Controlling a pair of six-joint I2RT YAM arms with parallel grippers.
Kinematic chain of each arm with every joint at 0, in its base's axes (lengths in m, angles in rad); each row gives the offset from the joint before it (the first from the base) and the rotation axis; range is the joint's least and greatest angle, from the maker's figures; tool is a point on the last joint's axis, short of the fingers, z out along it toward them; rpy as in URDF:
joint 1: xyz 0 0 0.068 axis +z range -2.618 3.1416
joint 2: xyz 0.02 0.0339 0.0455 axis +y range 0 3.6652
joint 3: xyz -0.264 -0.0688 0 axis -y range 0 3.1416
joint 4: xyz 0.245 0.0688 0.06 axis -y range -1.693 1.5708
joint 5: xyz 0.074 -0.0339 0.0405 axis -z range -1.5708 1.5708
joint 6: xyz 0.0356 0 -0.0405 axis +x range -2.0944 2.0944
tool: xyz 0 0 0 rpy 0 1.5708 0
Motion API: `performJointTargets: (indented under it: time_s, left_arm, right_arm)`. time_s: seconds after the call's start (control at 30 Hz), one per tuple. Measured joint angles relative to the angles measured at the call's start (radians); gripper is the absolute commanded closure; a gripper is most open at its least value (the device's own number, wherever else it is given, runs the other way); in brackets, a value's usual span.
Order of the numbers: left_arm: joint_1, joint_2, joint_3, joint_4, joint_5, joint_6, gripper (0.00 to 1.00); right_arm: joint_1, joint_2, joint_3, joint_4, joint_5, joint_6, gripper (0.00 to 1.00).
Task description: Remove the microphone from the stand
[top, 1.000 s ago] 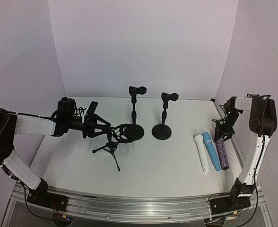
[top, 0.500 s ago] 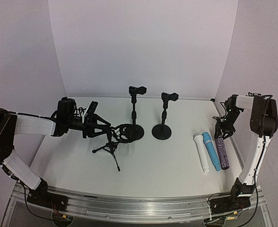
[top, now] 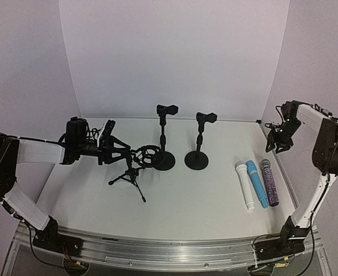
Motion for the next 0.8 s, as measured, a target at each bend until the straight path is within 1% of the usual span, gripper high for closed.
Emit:
performJointTargets:
  time_s: [0.3, 0.5, 0.8]
  left_arm:
    - [0.094, 0.007, 0.014, 0.019, -0.049, 0.013, 1.00]
    - [0.151, 0.090, 0.103, 0.017, -0.063, 0.038, 1.00]
    - [0.202, 0.206, 0.252, 0.007, -0.083, 0.203, 1.00]
  right_arm:
    - [0.027, -0.147, 0.012, -0.007, -0.054, 0.022, 0.43]
    - [0.055, -0.221, 0.017, -0.008, -0.070, 0.027, 0.43]
    - [0.068, -0.283, 0.017, -0.012, -0.086, 0.027, 0.43]
